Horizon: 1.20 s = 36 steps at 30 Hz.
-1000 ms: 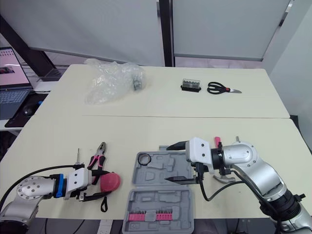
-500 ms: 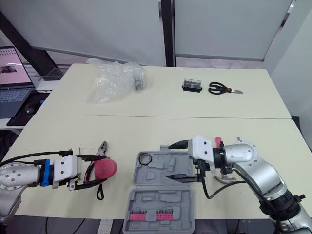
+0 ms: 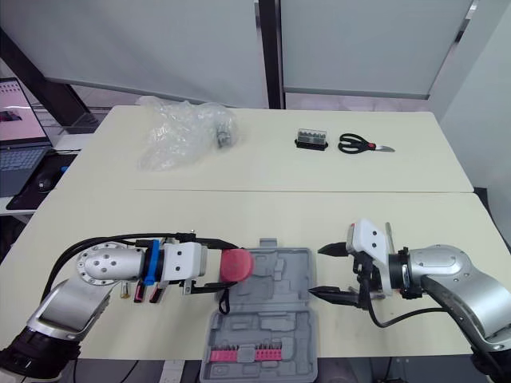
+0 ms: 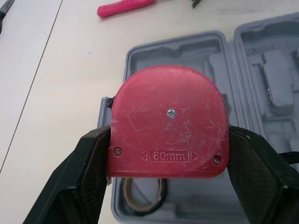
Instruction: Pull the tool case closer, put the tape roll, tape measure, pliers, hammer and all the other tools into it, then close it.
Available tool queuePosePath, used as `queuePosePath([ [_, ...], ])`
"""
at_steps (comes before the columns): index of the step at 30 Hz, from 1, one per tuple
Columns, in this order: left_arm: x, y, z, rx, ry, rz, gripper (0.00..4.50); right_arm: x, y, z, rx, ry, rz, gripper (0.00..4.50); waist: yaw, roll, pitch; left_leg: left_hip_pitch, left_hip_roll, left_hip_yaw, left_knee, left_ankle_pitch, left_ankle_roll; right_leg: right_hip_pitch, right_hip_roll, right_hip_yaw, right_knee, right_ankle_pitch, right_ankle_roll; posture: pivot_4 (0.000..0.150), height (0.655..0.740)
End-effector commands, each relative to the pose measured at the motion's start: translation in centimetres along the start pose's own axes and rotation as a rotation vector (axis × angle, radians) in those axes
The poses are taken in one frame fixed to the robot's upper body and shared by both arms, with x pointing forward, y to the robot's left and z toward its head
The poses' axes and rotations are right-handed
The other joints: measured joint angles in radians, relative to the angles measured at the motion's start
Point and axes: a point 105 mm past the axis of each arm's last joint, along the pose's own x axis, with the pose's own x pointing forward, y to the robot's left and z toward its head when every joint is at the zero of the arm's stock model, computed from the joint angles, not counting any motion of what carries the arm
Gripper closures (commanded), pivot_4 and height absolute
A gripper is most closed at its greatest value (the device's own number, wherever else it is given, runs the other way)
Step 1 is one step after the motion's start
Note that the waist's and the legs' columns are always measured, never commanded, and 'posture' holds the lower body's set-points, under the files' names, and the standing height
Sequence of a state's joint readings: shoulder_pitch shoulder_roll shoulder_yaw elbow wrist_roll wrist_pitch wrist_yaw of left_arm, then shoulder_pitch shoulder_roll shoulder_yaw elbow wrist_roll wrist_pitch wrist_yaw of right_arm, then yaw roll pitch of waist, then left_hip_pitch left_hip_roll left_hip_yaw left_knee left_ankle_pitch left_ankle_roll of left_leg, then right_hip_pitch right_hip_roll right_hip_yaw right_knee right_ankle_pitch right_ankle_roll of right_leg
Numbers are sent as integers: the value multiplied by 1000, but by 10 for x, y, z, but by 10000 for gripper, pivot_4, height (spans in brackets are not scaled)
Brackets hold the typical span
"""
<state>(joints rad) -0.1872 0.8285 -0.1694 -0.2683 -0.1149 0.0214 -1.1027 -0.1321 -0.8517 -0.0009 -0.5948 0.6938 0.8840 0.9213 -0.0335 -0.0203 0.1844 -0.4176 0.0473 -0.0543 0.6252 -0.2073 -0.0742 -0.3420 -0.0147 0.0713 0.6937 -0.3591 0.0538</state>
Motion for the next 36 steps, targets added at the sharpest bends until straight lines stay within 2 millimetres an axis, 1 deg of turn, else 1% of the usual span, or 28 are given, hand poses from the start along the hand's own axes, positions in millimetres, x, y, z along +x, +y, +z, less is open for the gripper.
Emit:
queuePosePath([
  [1,6,2,12,41,-27,0,12735,3,5,-1,174,21,-1,0,-1,0,0,0,0,0,0,0,0,0,0,0,0,0,0,1500,7400],
  [3,10,0,15,36,-47,-4,12735,9,7,-3,292,9,16,0,0,0,0,0,0,0,0,0,0,0,1,0,0,0,0,1500,7400],
  [6,15,-6,18,32,-71,-28,12737,26,3,-4,438,-17,19,0,0,0,0,-1,0,-1,0,0,0,0,1,1,0,0,0,1500,7400],
  [12,19,-7,21,22,-95,-25,12755,51,1,4,596,-20,107,0,1,0,0,-1,0,-1,0,0,0,-1,1,1,0,0,0,1500,7400],
  [15,21,-8,21,19,-101,-26,12757,62,0,9,639,-10,135,0,1,0,0,-1,0,-1,0,0,0,-1,1,0,1,0,0,1500,7400],
  [21,25,-11,22,18,-113,-18,12758,75,1,15,687,-16,182,0,0,0,0,-2,0,-1,0,0,0,-2,1,1,1,0,0,1500,7400],
  [32,30,-12,26,16,-133,-11,12760,84,-1,18,728,-23,177,0,0,0,0,-5,0,-1,0,0,0,-6,1,1,3,0,0,1500,7400],
  [35,32,-14,28,14,-142,-13,12761,87,-1,17,734,-22,171,5905,0,0,0,-8,0,-1,0,0,0,-9,1,1,4,0,0,1500,7400],
  [36,33,-14,28,13,-145,-12,12761,87,-1,18,736,-22,170,10136,0,0,0,-8,0,-1,0,0,0,-9,1,1,4,0,0,1500,7400],
])
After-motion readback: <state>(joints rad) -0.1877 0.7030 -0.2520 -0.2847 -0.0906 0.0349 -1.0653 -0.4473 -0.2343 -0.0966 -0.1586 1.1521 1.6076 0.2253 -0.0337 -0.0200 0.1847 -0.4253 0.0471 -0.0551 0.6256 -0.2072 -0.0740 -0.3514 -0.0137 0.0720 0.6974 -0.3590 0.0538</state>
